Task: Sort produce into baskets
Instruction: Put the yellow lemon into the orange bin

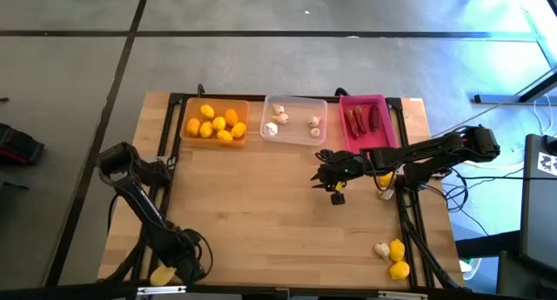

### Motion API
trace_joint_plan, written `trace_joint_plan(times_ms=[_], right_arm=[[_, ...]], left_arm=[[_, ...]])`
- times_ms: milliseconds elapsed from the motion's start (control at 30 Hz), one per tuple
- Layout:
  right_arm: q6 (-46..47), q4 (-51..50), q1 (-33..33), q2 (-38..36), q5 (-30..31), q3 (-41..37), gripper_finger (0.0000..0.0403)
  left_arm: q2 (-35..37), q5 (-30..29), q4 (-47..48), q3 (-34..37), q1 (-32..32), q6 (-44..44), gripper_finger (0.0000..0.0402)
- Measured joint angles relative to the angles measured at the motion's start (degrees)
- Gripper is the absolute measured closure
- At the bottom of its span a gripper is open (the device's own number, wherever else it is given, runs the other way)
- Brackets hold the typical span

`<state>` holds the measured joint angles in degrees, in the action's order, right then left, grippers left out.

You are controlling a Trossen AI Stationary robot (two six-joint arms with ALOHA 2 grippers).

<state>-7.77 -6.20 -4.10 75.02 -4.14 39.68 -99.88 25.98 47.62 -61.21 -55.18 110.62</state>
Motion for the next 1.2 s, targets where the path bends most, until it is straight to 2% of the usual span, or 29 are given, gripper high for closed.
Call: trace_joint_plan(times_ms=[167, 267, 433, 700, 800, 1000, 1200], right_arm=[[0.0, 0.5, 0.0, 0.0, 0.0, 0.0, 0.0292], [0.0, 1.6, 0.0, 0.1, 0.0, 0.0, 0.0292], [0.0, 1.8, 0.0, 0.2, 0.0, 0.0, 0.0292], [0.0, 1.9, 0.0, 0.2, 0.0, 0.0, 0.0292], [0.0, 1.9, 0.0, 0.2, 0.0, 0.0, 0.0292], [0.0, 1.8, 0.0, 0.2, 0.0, 0.0, 0.0292], [0.0, 1.6, 0.0, 0.2, 0.0, 0.0, 0.0292]], left_arm=[[0.9, -0.2, 2.4, 0.0, 1.0, -3.0, 0.0178], [3.4, -2.8, 3.2, -0.1, 1.5, -2.7, 0.0178], [6.4, -7.0, 0.8, -0.2, -0.3, 3.6, 0.0178], [6.4, -9.8, -1.3, -0.1, -4.2, 13.5, 0.0178], [6.1, -10.1, -2.0, -0.1, -4.5, 14.6, 0.0178], [5.7, -11.6, -2.0, -0.1, -4.1, 12.6, 0.0178], [5.7, -19.4, -1.7, -0.1, -4.1, 7.3, 0.0178]])
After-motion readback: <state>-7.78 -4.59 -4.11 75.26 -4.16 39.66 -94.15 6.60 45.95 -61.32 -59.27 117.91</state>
